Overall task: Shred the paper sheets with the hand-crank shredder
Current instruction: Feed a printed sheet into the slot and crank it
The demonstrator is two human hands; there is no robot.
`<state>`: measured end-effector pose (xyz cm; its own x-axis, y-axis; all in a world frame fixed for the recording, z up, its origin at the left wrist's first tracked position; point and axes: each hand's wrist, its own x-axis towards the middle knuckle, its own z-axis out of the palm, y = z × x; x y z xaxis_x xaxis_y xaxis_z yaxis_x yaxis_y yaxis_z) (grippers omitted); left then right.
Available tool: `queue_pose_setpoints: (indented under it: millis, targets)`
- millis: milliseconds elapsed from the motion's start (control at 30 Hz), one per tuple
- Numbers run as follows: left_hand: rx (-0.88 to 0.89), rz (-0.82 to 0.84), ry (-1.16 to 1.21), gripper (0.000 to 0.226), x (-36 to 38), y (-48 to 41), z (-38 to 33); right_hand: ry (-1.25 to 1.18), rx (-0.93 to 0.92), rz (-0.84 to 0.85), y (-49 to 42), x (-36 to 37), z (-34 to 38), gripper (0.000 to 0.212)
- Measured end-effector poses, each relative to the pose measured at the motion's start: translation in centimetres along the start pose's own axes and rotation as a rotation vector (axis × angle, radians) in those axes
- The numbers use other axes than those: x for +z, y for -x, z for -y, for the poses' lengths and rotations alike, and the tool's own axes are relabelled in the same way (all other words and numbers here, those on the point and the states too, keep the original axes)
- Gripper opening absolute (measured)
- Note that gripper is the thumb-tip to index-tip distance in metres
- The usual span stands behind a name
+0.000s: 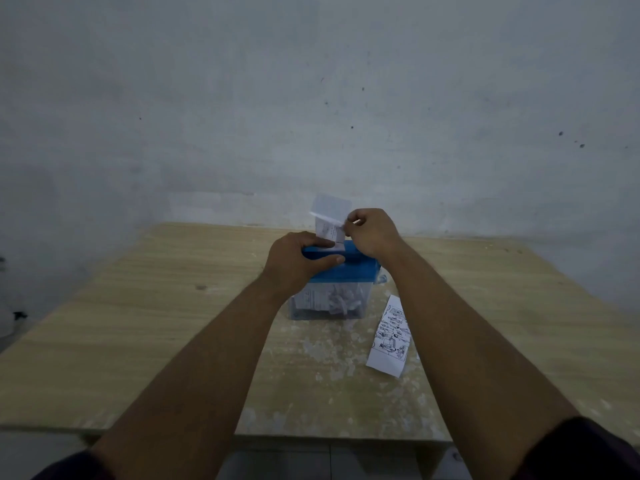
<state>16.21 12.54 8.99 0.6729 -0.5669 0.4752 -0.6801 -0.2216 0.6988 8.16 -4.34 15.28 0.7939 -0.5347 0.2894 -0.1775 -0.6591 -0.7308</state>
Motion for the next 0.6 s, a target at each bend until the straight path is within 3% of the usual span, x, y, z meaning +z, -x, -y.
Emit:
queue_pose_setpoints:
  millis: [300, 500, 600]
  targets:
    - [0.012, -0.010, 0.024, 0.045, 0.0, -0.1, 0.3, 0.060, 0.005, -0.001, -0.4, 0.4, -0.3, 0.037]
    - [0.023, -0.009, -0.002, 0.050, 0.0, 0.0, 0.3, 0.032, 0.043, -0.024, 0.1, 0.8, -1.0, 0.026]
    - [0.024, -0.020, 0.040, 0.049, 0.1, 0.0, 0.3, -0.024, 0.095, -0.117, 0.9, 0.4, -2.0, 0.027]
